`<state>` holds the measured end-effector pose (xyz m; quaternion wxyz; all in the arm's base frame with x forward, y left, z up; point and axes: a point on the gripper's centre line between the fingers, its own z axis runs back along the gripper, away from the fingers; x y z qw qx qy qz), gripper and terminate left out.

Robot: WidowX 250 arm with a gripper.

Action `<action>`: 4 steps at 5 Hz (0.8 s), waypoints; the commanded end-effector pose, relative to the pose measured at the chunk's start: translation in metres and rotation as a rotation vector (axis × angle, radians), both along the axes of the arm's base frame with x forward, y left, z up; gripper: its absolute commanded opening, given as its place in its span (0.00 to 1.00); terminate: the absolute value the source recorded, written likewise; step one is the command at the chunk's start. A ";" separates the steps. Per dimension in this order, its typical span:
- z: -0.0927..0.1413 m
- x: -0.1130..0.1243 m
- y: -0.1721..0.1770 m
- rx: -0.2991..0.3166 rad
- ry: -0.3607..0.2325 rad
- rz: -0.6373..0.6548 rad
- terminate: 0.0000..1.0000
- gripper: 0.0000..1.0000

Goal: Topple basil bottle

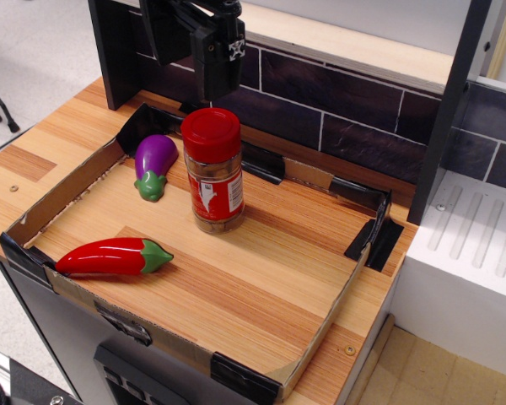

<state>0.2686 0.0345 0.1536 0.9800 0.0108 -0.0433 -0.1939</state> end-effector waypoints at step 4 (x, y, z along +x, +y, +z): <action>-0.039 0.015 0.002 0.079 -0.082 0.031 0.00 1.00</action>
